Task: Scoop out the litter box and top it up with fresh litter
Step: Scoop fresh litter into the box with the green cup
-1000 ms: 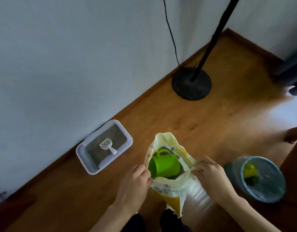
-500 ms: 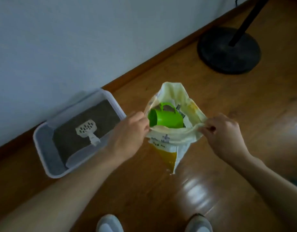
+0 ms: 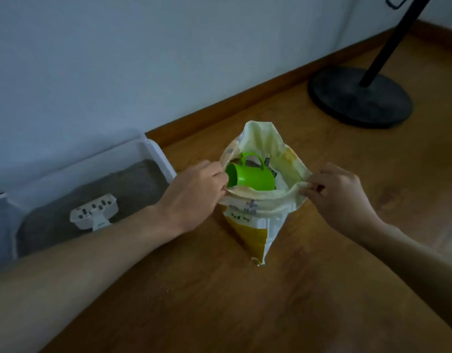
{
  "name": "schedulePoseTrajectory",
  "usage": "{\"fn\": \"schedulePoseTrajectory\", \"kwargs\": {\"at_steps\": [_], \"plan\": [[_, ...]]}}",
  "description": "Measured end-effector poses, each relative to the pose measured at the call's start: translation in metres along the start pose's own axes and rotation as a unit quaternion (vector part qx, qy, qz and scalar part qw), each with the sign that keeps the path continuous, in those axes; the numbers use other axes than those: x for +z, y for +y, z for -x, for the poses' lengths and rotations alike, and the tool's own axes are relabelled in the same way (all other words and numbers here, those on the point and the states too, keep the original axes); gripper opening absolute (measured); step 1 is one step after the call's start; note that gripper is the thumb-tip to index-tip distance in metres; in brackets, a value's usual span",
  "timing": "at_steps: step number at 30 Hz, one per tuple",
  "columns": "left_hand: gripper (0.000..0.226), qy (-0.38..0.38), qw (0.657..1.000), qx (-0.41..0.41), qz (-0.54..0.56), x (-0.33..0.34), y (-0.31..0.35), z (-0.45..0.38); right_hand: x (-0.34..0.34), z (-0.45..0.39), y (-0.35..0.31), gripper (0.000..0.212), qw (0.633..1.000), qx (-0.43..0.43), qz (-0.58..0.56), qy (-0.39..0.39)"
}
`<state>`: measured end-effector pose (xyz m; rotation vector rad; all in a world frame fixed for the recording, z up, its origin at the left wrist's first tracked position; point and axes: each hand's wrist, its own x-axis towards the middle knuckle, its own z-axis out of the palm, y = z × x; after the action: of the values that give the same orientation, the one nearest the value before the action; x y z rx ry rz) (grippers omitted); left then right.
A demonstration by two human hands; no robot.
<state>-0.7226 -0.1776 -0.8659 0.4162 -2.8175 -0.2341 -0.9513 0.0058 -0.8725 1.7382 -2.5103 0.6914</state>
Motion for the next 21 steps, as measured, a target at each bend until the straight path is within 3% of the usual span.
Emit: {"fn": "schedulePoseTrajectory", "kwargs": {"at_steps": [6, 11, 15, 18, 21], "plan": [[0.007, -0.028, 0.999, -0.043, -0.007, 0.034, -0.004, 0.027, 0.016, 0.016, 0.001, 0.008, 0.994, 0.022, 0.022, -0.107], [0.007, -0.067, 0.994, -0.087, -0.005, 0.022, -0.001, 0.026, -0.005, 0.017, -0.016, 0.053, 0.963, 0.047, 0.077, -0.253], [0.013, -0.081, 0.990, -0.114, -0.022, 0.018, 0.006, 0.026, -0.002, 0.017, -0.031, 0.063, 0.966, 0.000, 0.152, -0.211], [0.021, -0.108, 0.988, -0.105, -0.040, 0.004, 0.006, 0.023, 0.010, 0.013, -0.041, 0.052, 0.961, -0.085, 0.215, -0.155], [0.035, -0.151, 0.984, -0.073, -0.054, -0.020, 0.005, 0.025, 0.025, 0.007, -0.050, 0.033, 0.966, -0.117, 0.189, -0.134]]}}
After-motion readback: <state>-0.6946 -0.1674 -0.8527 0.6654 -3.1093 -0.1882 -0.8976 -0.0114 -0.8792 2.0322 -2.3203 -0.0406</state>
